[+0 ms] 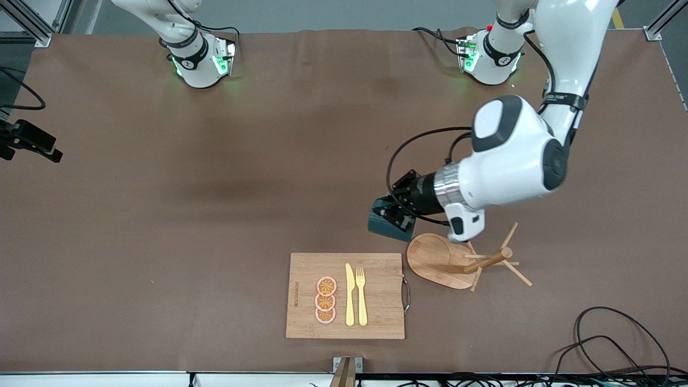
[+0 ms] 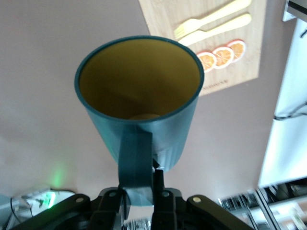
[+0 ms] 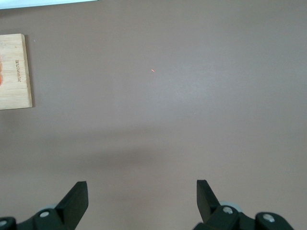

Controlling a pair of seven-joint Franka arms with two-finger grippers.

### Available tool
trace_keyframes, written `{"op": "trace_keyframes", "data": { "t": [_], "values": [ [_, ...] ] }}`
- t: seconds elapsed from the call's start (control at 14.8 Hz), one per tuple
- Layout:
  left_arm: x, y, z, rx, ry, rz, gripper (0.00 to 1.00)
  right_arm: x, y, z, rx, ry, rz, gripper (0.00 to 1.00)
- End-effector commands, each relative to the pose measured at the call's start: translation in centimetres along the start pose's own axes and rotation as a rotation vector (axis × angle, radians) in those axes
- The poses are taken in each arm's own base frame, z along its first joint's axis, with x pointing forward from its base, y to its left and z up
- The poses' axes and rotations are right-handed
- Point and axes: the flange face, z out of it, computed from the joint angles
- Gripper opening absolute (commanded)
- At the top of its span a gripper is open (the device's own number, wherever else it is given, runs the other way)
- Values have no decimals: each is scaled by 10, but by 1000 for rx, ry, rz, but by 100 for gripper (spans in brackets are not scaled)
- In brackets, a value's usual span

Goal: Pass cup and hang on rack
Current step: 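Lift the mug with the left gripper and carry it toward the rack, then slide the mug onto a rack peg and open the left gripper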

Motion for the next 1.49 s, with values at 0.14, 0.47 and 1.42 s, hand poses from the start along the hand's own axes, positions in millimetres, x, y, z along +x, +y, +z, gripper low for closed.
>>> {"op": "trace_keyframes", "data": {
  "t": [0.14, 0.47, 1.42],
  "values": [
    [46, -4, -25, -51, -126, 52, 3, -7, 2, -6, 10, 6, -9, 100],
    [121, -16, -48, -96, -230, 110, 3, -7, 2, -7, 10, 7, -9, 100],
    [224, -42, -91, -135, -348, 226, 3, -7, 2, -6, 10, 6, -11, 100]
  ]
}}
